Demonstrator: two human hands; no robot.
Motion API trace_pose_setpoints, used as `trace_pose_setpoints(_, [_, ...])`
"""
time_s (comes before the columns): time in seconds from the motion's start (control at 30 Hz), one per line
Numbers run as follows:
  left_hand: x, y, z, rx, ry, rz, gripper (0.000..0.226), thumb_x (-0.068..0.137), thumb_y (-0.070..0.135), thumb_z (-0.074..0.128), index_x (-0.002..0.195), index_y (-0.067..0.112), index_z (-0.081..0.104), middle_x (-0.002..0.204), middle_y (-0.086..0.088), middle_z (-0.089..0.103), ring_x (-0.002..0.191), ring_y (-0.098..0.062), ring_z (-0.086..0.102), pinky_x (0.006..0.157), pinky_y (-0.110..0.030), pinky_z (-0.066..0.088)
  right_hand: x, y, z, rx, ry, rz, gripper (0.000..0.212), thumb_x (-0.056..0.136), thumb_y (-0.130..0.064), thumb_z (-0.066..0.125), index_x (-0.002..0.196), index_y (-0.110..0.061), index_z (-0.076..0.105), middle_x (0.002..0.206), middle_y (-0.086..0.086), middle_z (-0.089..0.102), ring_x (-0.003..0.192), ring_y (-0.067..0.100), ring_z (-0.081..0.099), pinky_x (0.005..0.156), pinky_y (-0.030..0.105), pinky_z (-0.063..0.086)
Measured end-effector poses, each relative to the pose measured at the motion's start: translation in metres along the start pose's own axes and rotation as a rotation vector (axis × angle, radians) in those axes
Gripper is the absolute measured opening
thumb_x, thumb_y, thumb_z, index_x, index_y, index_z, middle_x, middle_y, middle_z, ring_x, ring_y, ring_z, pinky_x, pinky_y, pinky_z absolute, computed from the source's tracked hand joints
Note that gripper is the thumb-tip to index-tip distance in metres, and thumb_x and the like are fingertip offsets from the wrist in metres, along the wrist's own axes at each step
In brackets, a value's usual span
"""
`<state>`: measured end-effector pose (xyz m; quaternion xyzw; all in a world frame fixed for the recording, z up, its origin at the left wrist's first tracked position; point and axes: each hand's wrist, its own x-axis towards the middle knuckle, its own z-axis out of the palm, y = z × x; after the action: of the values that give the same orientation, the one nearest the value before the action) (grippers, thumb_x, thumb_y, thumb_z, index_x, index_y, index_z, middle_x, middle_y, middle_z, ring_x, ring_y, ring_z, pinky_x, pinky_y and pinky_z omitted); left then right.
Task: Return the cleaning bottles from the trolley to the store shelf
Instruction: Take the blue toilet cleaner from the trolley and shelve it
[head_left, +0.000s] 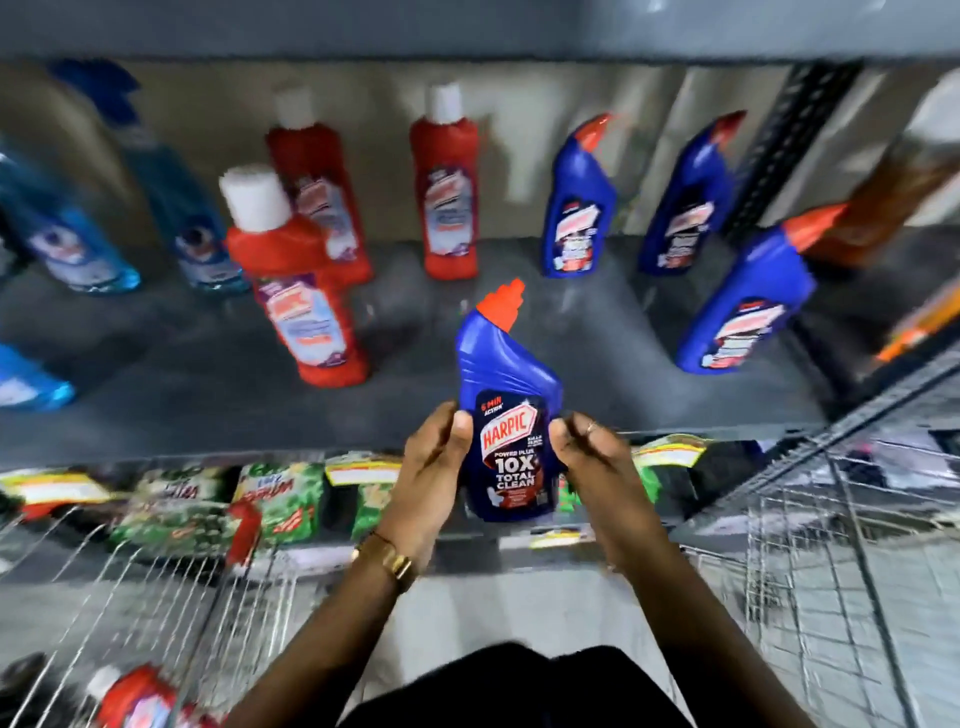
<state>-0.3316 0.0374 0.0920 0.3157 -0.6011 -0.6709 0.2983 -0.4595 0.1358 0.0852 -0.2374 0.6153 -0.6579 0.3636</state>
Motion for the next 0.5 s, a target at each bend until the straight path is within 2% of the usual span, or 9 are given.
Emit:
trace_pose_setpoints(0.07, [0.024,0.001,0.022,-0.047,-0.045,0.090,0.024,0.093,0.034,0.047,0.102,0.018,0.064,0.098,0.000,0.067,0.093,-0.014,0.057,0.088,-0.048,0.048,0.018,-0.005,-0.019,-0.032,0.034,-0.081,0.023,0.095,-0.009,0.049,0.116,-0.006,0.058,0.099,-0.001,0.068,0.086,-0.002,0.063,0.076,0.015,0.051])
trace_pose_setpoints(0.13, [0.048,0.002,0.043,-0.032,-0.047,0.168,0.018,0.091,0.028,0.051,0.102,0.021,0.063,0.098,0.005,0.067,0.093,-0.010,0.057,0.088,-0.038,0.049,0.041,-0.007,-0.035,-0.050,0.072,-0.138,0.027,0.097,-0.007,0.045,0.123,-0.004,0.053,0.108,0.005,0.065,0.089,-0.002,0.063,0.077,0.015,0.051])
trace_pose_setpoints(0.2, [0.070,0.002,0.066,-0.006,-0.068,0.219,0.021,0.093,0.019,0.045,0.107,0.015,0.060,0.094,0.011,0.068,0.090,-0.002,0.057,0.084,-0.024,0.050,0.063,-0.008,-0.052,-0.028,0.117,-0.154,0.029,0.098,-0.008,0.044,0.126,-0.007,0.051,0.114,0.008,0.063,0.095,0.004,0.063,0.083,0.022,0.053])
trace_pose_setpoints(0.27, [0.087,0.002,0.083,-0.023,-0.087,0.225,0.021,0.095,0.013,0.043,0.109,0.010,0.058,0.089,0.016,0.068,0.086,0.003,0.058,0.079,-0.016,0.050,0.083,-0.008,-0.066,-0.032,0.149,-0.151,0.032,0.098,-0.010,0.044,0.130,-0.008,0.049,0.124,0.013,0.060,0.106,0.016,0.059,0.092,0.034,0.051])
trace_pose_setpoints(0.37, [0.108,0.001,0.101,0.007,-0.077,0.241,0.020,0.097,0.012,0.041,0.103,0.019,0.059,0.097,0.009,0.064,0.089,0.004,0.058,0.080,-0.015,0.049,0.104,-0.013,-0.083,-0.119,0.181,-0.168,0.039,0.097,-0.019,0.050,0.135,-0.009,0.048,0.133,0.017,0.057,0.115,0.023,0.056,0.101,0.048,0.047])
trace_pose_setpoints(0.5, [0.132,0.000,0.111,-0.009,-0.021,0.259,0.021,0.098,0.014,0.038,0.107,0.009,0.056,0.100,-0.004,0.062,0.091,-0.005,0.058,0.080,-0.019,0.051,0.126,-0.013,-0.098,-0.249,0.225,-0.246,0.044,0.086,-0.052,0.049,0.120,-0.025,0.059,0.123,0.014,0.062,0.114,0.028,0.060,0.094,0.057,0.049])
